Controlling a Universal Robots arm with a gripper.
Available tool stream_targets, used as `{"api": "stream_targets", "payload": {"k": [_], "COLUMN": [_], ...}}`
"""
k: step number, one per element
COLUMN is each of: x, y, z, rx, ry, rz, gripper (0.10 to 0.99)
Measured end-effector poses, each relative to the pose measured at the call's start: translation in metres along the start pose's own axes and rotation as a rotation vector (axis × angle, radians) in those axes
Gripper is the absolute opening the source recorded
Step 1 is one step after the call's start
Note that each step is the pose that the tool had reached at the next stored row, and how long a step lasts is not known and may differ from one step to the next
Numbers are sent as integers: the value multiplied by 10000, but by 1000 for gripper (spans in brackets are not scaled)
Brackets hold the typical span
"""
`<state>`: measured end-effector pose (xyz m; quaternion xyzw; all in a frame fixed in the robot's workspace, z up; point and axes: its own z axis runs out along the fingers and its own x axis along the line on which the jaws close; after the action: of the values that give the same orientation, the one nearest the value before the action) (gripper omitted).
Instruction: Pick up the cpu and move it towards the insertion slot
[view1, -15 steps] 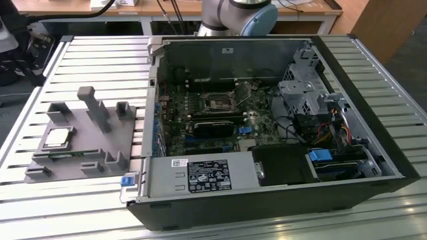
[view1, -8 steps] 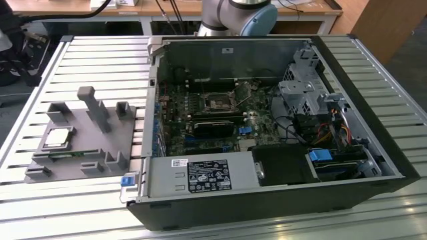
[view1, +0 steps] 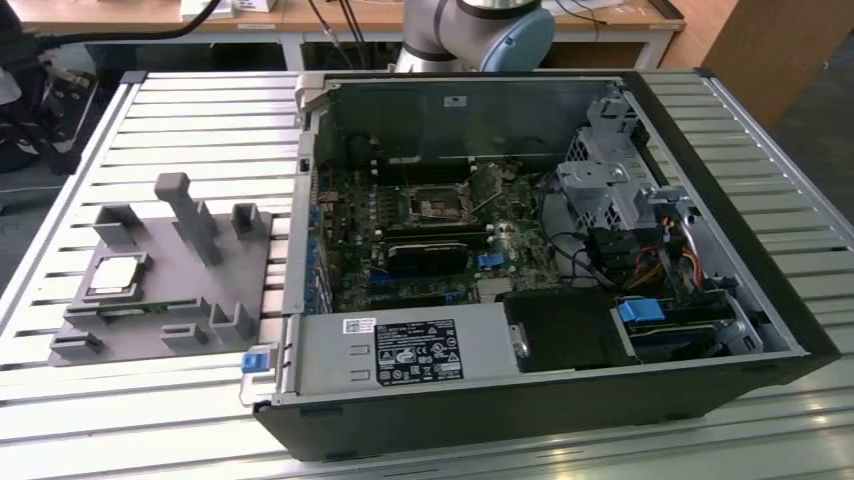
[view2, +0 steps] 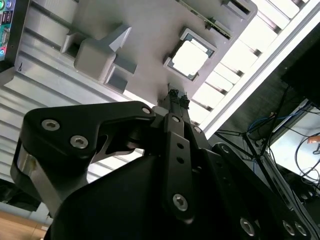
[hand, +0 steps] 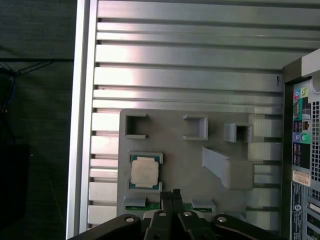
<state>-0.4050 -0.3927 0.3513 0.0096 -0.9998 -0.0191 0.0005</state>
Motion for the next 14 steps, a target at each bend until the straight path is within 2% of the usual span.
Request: {"api": "stream_targets", "payload": {"k": [14], "x": [0], "y": [-2], "z": [42], "rx": [0], "ry": [-1], "rz": [0], "gripper": [106]}}
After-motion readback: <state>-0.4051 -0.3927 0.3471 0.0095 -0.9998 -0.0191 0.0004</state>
